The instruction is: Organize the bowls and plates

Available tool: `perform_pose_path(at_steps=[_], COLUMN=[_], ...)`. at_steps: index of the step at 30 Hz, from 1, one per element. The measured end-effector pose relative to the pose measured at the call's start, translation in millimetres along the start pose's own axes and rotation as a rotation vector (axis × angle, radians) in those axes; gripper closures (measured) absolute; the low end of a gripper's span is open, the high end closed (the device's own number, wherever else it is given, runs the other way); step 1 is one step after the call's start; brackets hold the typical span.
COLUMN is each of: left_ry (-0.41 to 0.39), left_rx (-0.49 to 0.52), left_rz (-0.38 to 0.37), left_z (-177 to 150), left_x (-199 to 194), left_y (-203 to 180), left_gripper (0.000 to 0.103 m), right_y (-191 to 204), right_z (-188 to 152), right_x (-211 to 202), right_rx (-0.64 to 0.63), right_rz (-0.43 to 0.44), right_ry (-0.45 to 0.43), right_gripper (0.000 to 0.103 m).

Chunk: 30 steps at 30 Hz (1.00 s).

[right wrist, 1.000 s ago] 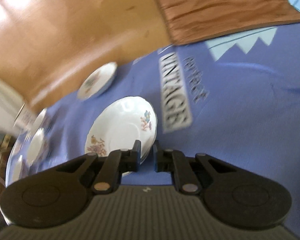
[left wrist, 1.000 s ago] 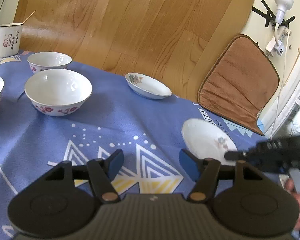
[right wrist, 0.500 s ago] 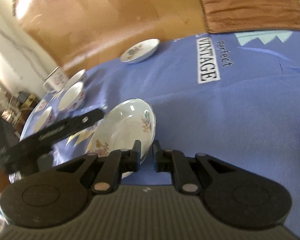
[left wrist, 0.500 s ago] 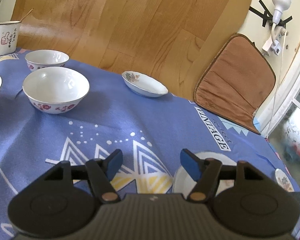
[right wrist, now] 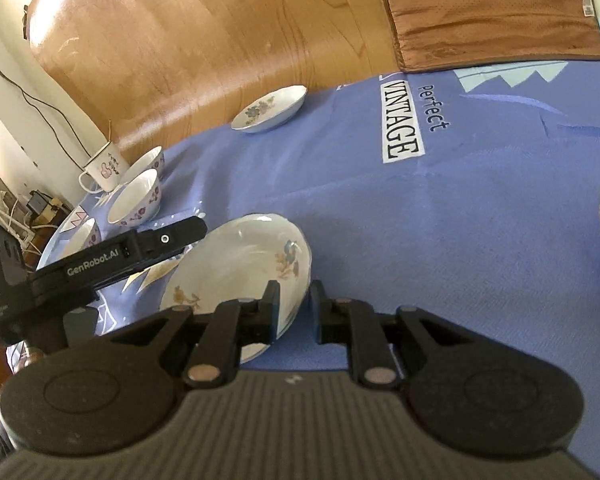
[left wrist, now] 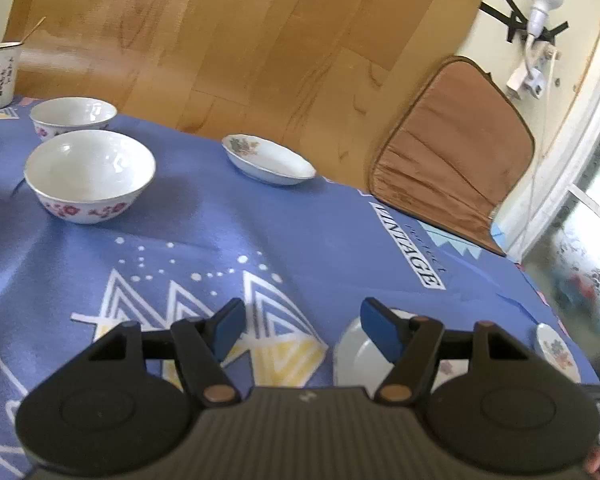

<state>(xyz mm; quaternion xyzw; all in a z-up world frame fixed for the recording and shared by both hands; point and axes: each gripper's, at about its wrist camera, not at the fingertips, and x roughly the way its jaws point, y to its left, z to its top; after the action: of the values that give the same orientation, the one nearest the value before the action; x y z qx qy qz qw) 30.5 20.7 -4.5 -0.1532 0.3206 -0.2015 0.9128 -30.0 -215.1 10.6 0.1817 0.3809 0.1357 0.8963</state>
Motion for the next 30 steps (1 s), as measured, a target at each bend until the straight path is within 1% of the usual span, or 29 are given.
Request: perform_pose_path(at_steps=[2, 4, 6, 9, 11, 12, 13, 14, 16, 20, 28, 30], left_ry=[0.017, 0.032, 0.035, 0.038, 0.045, 0.051, 0.056, 0.053, 0.053, 0.066, 0.091, 0.098], left_rx=[-0.007, -0.027, -0.032, -0.027, -0.025, -0.023, -0.022, -0.021, -0.029, -0.073, -0.072, -0.073], left_rz=[-0.039, -0.075, -0.088, -0.086, -0.086, -0.086, -0.080, -0.063, -0.051, -0.068, -0.073, -0.075], left_z=[-1.3, -3.7, -7.1, -12.1, -15.8, -17.4, -18.8, -20.1, -21.3, -24.5, -33.0, -33.6], left_x=[-0.2, -0.5, -2.3, -5.2, -6.5, -6.6, -6.8, -7.7, -10.3, -15.5, -27.0, -28.4], left_y=[0.0, 0.2, -1.8, -7.8, -11.8, -13.8, -15.5, -17.2, -17.1, -12.7, -18.4, -17.7], left_gripper=[0.034, 0.034, 0.036, 0.047, 0.064, 0.068, 0.075, 0.078, 0.080, 0.082, 0.082, 0.082], right_y=[2.5, 4.7, 7.1, 10.2, 10.7, 11.3, 11.9, 12.8, 13.9, 10.4, 10.0, 9.0], right_z=[-2.9, -5.3, -7.0, -8.7, -9.7, -10.1, -10.4, -10.6, -11.7, -12.0, -19.5, -22.2], right_x=[1.2, 2.8, 3.2, 3.2, 3.0, 3.1, 3.2, 3.2, 3.4, 2.9, -6.6, -9.0], right_rx=[-0.006, -0.012, -0.030, -0.057, -0.063, -0.068, -0.074, -0.081, -0.086, -0.072, -0.078, -0.072], right_rz=[-0.006, -0.012, -0.024, -0.044, -0.049, -0.052, -0.056, -0.063, -0.071, -0.072, -0.067, -0.055], right_ry=[-0.005, -0.009, -0.016, -0.033, -0.042, -0.046, -0.050, -0.056, -0.064, -0.069, -0.057, -0.051], right_gripper=[0.084, 0.084, 0.084, 0.086, 0.086, 0.086, 0.086, 0.087, 0.086, 0.086, 0.086, 0.083])
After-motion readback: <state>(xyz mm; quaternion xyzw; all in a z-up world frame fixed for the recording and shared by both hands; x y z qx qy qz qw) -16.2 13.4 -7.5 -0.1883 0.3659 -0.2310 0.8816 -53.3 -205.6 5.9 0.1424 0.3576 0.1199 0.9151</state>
